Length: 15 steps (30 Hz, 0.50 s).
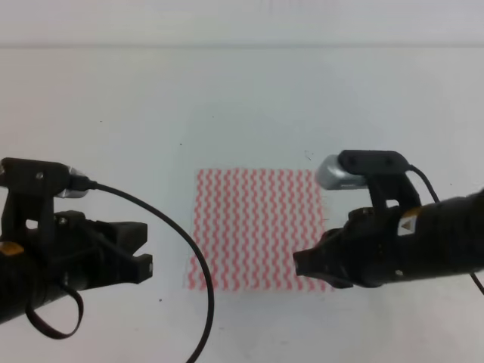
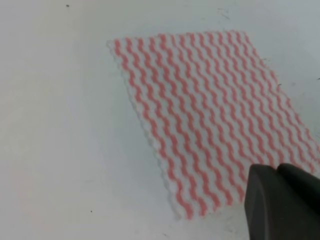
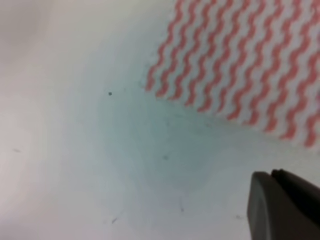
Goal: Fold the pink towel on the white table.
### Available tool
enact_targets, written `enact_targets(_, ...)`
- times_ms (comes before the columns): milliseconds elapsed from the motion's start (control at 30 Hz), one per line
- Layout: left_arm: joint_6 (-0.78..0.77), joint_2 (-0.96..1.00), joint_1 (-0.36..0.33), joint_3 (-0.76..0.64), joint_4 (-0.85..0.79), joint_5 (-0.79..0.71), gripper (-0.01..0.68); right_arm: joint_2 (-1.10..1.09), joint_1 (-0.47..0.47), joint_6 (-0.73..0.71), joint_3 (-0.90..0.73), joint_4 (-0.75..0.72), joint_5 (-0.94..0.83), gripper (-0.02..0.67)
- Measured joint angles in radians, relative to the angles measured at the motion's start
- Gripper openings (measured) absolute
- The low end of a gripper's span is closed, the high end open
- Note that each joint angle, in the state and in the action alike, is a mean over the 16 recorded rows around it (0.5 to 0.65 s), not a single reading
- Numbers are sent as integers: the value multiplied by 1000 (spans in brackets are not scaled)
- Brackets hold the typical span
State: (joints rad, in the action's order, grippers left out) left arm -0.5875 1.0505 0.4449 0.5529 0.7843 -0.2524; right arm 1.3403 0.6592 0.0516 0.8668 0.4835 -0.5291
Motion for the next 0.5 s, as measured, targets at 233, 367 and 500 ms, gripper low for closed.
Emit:
enact_targets(233, -7, 1, 0, 0, -1, 0, -4, 67, -2, 117, 48, -139, -5, 103)
enact_targets(367, -10, 1, 0, 0, -1, -1, -4, 82, -14, 215, 60, -213, -5, 194)
enact_targets(500, -13, 3, 0, 0, -1, -3, -4, 87, -41, 311, 64, -270, -8, 281)
